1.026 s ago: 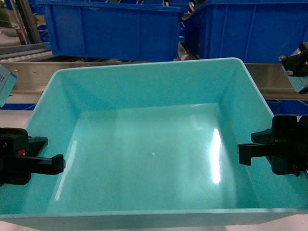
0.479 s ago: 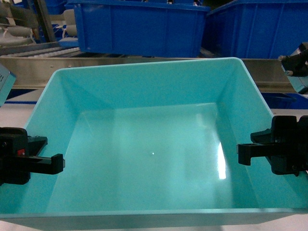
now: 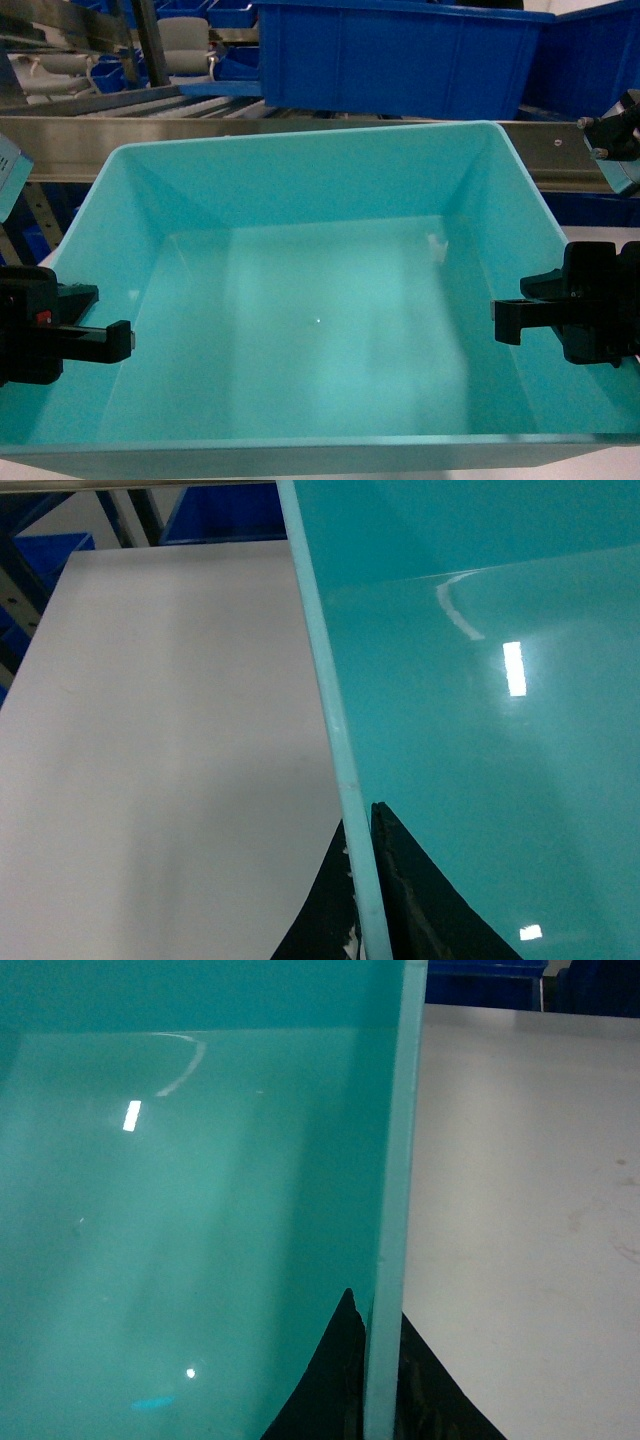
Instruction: Organize blue bins on left shelf correctly
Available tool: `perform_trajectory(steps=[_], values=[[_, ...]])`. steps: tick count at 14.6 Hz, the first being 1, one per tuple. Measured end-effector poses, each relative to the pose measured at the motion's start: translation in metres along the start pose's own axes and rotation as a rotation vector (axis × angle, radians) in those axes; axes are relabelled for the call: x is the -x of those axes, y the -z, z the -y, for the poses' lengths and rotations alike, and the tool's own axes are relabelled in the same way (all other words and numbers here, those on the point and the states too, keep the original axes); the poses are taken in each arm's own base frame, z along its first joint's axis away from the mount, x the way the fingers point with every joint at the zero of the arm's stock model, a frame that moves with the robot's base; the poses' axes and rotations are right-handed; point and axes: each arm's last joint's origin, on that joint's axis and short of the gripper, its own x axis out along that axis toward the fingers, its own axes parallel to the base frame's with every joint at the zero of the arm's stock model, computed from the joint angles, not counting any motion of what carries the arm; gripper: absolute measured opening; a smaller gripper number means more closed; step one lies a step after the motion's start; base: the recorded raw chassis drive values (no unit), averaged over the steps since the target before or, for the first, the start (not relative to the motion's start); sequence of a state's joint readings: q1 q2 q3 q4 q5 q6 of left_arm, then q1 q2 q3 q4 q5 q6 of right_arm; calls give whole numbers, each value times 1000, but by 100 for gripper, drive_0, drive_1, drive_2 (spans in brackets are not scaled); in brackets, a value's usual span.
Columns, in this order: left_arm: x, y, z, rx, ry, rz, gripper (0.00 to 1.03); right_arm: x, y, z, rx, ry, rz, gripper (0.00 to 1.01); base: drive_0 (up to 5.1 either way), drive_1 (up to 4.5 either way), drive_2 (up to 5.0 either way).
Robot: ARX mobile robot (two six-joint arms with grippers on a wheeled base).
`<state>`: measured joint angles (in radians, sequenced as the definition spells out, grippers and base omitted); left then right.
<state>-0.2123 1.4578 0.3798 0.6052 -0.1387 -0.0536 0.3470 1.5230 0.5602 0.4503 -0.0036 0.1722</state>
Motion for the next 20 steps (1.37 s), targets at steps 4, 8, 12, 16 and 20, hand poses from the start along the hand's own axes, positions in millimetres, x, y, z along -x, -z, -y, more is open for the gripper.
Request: perform_trajectory(steps=[4,8,12,16,20], values=[[0,0,0,0,0,0,2,0,0,0,0,0,0,2,-490,256,256],[0,0,0,0,0,0,2,0,0,0,0,0,1,2,-505,240,240],[0,0,0,0,-1,1,2,0,0,0,0,-1,3,2,-503,302,161],[0,0,0,0,0,-1,2,0,0,0,0,-1,1,2,-484,344,139],[0,0,0,0,0,0,2,0,0,0,0,0,0,2,-491,341,122]])
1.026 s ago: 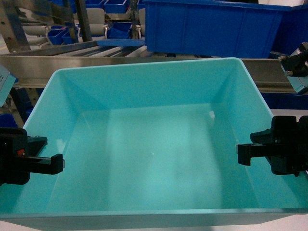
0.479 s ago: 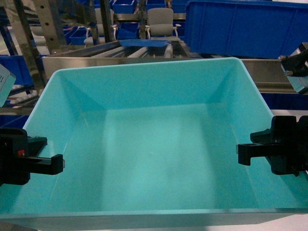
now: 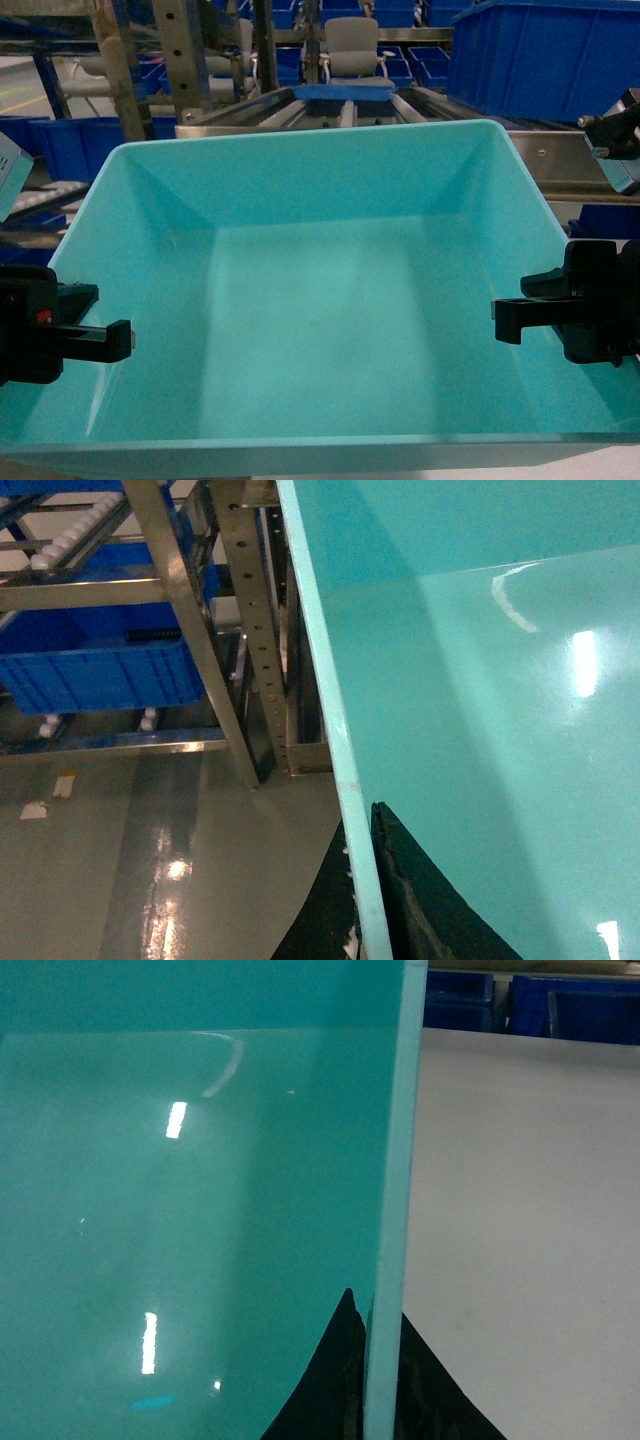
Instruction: Organize blue bins on left shelf correctly
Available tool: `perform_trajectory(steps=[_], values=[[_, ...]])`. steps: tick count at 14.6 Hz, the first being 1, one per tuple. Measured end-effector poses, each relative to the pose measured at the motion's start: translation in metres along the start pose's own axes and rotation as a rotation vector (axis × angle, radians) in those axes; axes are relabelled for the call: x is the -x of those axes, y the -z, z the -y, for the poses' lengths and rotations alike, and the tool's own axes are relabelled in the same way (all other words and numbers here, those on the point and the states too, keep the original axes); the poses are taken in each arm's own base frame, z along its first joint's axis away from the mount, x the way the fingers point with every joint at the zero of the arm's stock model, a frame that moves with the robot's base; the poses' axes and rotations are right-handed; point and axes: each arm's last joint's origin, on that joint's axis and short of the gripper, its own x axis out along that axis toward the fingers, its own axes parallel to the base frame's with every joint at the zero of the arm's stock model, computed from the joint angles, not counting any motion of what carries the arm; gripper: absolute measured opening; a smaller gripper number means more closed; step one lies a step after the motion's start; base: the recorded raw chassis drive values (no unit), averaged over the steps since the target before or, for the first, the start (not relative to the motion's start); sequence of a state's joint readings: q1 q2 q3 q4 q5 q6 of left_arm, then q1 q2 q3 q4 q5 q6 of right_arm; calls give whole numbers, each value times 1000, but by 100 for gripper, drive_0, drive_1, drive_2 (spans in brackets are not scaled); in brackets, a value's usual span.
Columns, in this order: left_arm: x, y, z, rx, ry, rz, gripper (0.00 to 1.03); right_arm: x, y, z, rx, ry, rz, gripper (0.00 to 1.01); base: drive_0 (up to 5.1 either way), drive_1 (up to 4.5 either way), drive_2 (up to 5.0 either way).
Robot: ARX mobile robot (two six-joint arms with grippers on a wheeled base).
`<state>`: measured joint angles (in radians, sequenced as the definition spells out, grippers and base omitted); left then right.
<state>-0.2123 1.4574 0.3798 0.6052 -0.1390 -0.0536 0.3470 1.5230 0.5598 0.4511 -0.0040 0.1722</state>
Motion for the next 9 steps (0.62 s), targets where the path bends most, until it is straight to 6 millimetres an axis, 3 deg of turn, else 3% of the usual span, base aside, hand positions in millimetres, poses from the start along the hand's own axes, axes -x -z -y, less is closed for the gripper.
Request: perform_trajectory(steps=[9], values=[[0,0,0,0,0,0,2,0,0,0,0,0,0,2,-479,360,116]])
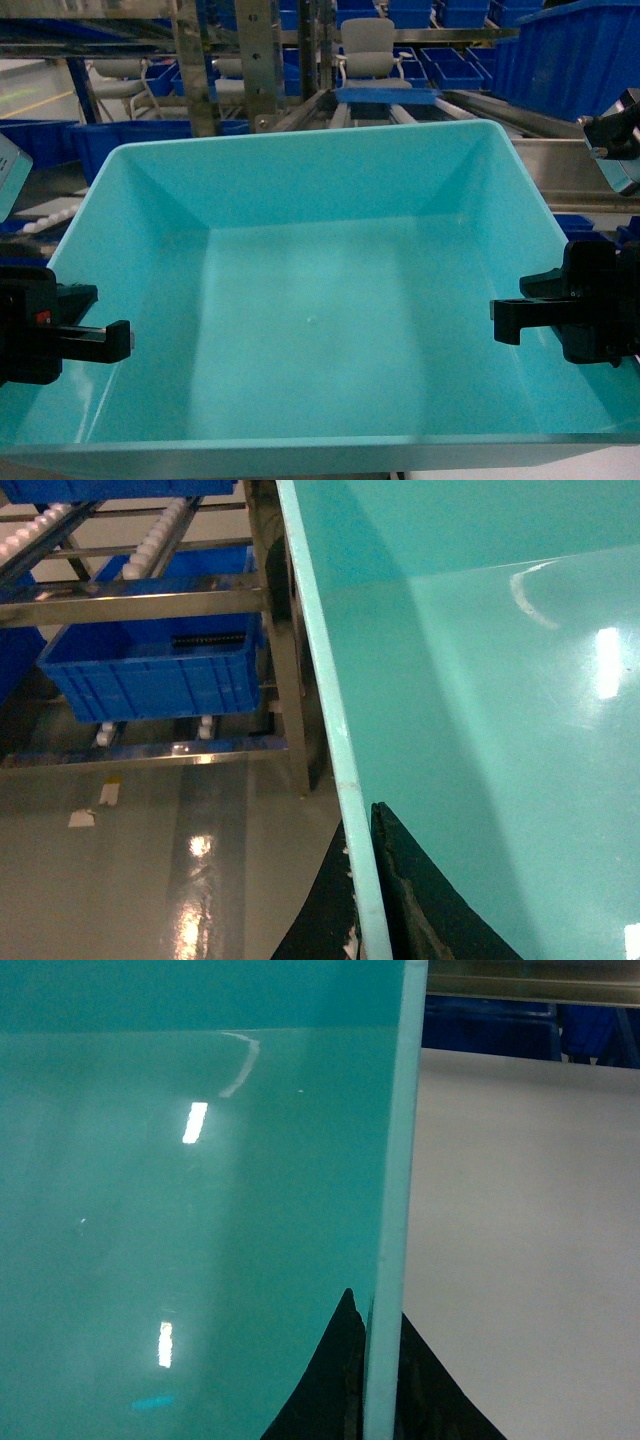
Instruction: Organize blue bins on left shelf correctly
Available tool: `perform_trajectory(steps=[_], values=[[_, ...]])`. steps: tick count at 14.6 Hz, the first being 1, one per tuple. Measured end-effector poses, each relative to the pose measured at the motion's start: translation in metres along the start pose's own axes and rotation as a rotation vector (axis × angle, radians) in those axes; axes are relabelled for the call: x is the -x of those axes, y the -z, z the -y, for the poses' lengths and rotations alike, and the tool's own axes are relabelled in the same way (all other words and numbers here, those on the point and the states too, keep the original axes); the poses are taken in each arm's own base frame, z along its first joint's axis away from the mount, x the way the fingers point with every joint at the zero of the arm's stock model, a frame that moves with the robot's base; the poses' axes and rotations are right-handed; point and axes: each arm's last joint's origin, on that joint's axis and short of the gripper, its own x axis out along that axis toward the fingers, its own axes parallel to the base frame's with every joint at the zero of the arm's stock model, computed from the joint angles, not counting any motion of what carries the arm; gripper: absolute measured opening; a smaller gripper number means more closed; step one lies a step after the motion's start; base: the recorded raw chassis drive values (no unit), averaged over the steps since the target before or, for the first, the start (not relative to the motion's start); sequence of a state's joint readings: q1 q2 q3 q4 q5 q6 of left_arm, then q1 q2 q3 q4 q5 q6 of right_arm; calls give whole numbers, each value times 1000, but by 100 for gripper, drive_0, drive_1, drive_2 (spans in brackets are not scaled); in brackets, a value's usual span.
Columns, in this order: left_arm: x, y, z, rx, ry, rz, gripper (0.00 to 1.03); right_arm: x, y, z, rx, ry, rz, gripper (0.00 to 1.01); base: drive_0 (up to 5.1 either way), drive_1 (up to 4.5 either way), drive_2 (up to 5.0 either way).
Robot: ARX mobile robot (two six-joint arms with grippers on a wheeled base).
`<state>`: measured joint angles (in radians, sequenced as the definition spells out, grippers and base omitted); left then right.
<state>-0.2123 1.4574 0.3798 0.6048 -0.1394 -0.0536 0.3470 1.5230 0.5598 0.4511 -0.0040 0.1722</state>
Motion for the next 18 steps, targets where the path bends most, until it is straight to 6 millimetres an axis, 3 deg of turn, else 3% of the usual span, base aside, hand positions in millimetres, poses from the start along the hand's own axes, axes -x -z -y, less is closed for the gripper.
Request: perform_trajectory(steps=[18], values=[[0,0,0,0,0,-2,2,0,0,0,0,0,0,2,-479,360,116]])
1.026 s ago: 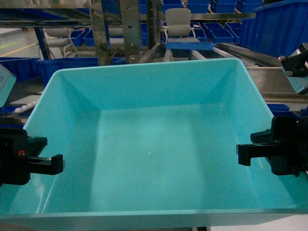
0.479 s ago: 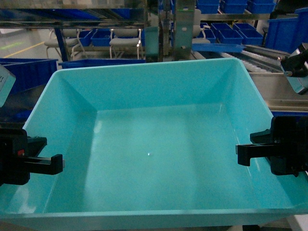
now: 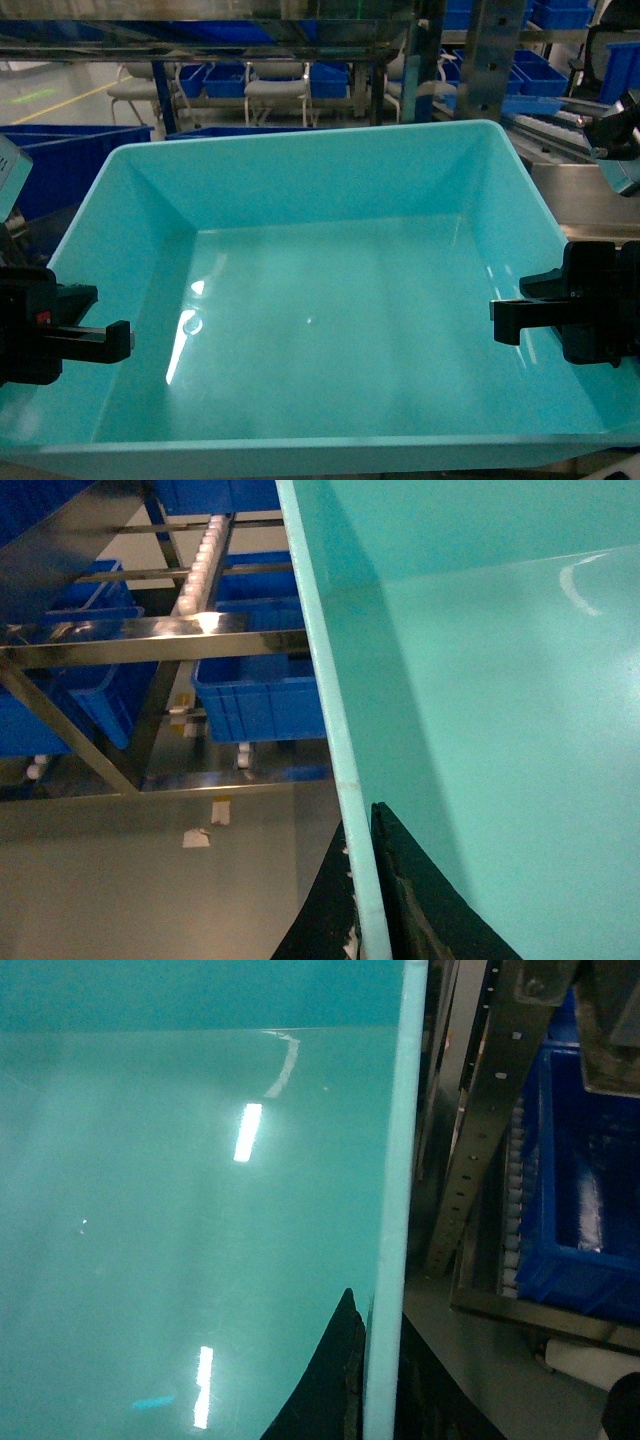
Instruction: Organize blue bins on left shelf correctly
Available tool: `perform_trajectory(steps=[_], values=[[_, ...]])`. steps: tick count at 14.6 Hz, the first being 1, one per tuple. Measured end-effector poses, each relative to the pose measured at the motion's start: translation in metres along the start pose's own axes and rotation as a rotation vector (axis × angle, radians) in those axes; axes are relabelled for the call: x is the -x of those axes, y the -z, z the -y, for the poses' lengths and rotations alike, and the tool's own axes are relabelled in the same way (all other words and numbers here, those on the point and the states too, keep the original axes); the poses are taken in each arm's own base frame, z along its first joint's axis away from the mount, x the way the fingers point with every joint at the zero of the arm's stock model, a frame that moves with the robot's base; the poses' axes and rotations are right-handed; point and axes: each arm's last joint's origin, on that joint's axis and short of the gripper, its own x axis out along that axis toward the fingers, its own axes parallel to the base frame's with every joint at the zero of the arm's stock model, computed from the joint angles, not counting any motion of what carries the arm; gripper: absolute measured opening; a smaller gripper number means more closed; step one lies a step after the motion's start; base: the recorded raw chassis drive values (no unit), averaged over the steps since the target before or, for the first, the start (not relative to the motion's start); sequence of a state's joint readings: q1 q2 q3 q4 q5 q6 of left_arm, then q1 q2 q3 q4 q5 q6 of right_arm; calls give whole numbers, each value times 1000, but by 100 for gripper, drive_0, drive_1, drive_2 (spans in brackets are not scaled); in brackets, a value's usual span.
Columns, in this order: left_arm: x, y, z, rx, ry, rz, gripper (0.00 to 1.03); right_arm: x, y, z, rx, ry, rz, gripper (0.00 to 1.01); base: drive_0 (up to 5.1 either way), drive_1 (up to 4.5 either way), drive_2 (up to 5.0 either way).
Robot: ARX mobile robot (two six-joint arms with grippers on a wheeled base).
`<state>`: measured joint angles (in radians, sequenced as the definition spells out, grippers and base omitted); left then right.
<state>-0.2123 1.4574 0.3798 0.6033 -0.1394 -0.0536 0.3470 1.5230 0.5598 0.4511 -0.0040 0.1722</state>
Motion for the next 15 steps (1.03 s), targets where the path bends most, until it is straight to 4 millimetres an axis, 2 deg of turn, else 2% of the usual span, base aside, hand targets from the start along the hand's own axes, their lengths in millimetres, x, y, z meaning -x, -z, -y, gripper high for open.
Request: perform_trajectory(steps=[11,15], values=[[0,0,0,0,0,2,2,0,0,0,0,0,0,2,-464,390,71],[0,0,-1,1,-2,-4,2,0,0,-1,1,-3,-3,2,-11,90,-112]])
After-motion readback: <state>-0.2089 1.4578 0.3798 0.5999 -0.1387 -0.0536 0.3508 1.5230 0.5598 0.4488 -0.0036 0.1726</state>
